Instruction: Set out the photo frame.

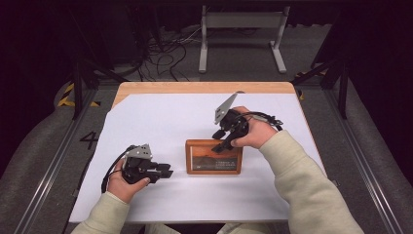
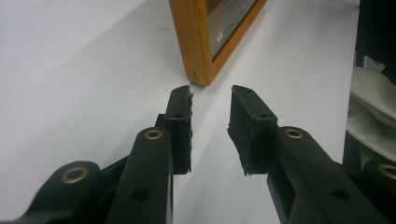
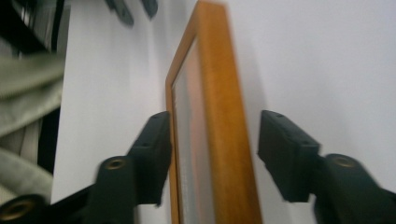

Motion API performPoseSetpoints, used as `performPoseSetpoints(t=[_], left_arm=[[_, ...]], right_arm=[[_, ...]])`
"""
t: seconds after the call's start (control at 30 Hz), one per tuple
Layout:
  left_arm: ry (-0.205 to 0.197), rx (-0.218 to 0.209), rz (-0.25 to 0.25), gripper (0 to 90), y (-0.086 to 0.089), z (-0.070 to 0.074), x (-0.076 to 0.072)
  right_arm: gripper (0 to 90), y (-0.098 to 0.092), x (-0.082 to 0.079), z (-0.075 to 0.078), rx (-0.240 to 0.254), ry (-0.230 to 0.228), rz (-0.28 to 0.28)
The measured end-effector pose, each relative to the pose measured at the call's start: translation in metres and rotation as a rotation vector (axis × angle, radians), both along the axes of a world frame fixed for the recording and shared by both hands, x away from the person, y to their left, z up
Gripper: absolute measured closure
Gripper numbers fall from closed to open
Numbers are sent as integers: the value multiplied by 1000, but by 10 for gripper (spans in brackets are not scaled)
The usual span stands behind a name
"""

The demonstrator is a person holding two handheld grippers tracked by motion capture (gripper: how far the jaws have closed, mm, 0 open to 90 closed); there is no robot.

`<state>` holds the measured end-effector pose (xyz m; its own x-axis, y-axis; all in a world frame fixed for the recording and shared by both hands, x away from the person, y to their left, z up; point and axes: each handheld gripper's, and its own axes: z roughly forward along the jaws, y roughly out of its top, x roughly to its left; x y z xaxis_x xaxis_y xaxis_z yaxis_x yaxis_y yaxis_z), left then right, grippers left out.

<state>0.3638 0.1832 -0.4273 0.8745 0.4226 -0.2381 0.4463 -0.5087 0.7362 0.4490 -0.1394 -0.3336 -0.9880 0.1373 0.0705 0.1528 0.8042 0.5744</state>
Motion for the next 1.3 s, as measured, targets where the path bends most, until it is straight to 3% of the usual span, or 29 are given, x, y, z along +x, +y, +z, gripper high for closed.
performPoseSetpoints(t=[0.13, 0.2, 0.23, 0.3, 0.47, 0.67, 0.73, 0.93, 1.13, 1.3], left_arm=[[-11, 8, 5, 659, 0, 1, 1], [-12, 9, 11, 650, 1, 1, 1], [-15, 5, 13, 627, 2, 2, 1], [-23, -2, 33, 617, 6, 2, 1], [-30, -22, 65, 584, 15, 3, 2], [-39, -29, 90, 576, 21, 4, 3], [-45, -31, 102, 572, 23, 4, 3], [-52, -33, 122, 569, 27, 2, 4], [-55, -27, 138, 551, 29, 0, 5], [-61, -27, 138, 540, 29, -1, 6]], right_arm=[[338, -28, -12, 10, 70, -92, -79], [326, -38, -15, 11, 80, -112, -100], [301, -54, -21, 13, 98, -134, -159], [301, -60, -24, 13, 107, -138, -176], [279, -98, -44, 10, 159, -163, -304], [265, -136, -68, -8, 216, -180, -441], [261, -149, -76, -20, 213, -194, -493], [255, -173, -89, -54, 257, -178, -596], [243, -185, -93, -84, 259, -144, -665], [235, -186, -93, -92, 268, -139, -678]])
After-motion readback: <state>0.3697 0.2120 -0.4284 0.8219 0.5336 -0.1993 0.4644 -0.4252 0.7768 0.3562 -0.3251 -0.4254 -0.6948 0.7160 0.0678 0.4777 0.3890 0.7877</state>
